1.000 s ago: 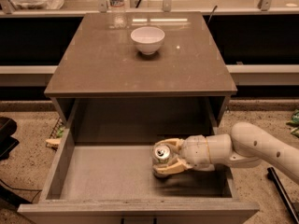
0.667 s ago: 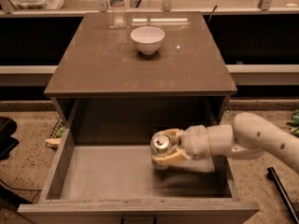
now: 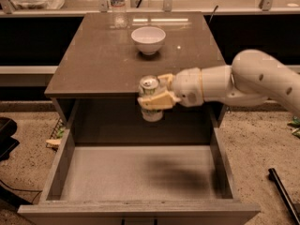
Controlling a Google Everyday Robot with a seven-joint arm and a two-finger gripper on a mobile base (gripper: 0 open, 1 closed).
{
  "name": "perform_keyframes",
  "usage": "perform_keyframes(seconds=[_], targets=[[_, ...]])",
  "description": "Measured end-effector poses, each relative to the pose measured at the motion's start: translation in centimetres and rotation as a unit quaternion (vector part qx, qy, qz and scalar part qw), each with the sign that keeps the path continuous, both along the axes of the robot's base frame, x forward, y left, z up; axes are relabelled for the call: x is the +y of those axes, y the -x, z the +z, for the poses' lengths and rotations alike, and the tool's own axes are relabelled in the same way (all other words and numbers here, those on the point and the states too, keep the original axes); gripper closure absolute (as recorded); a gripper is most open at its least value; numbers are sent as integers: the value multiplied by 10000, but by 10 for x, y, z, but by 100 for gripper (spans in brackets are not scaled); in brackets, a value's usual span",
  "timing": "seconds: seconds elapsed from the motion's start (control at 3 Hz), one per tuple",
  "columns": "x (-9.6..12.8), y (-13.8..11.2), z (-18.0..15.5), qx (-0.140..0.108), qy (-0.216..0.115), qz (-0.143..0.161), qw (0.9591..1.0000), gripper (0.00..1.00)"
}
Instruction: Pick 7up can from top drawer and place on counter
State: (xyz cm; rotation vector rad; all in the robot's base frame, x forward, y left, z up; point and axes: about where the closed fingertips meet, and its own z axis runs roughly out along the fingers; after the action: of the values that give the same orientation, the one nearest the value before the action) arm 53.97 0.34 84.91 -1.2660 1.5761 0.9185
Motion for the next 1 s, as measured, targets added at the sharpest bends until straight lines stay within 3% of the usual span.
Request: perform_keyframes(seconds=[0.33, 1.0], targets=[[29, -45, 37, 74, -124, -145, 9998, 100], [116, -119, 63, 108, -507, 240, 9984, 100]])
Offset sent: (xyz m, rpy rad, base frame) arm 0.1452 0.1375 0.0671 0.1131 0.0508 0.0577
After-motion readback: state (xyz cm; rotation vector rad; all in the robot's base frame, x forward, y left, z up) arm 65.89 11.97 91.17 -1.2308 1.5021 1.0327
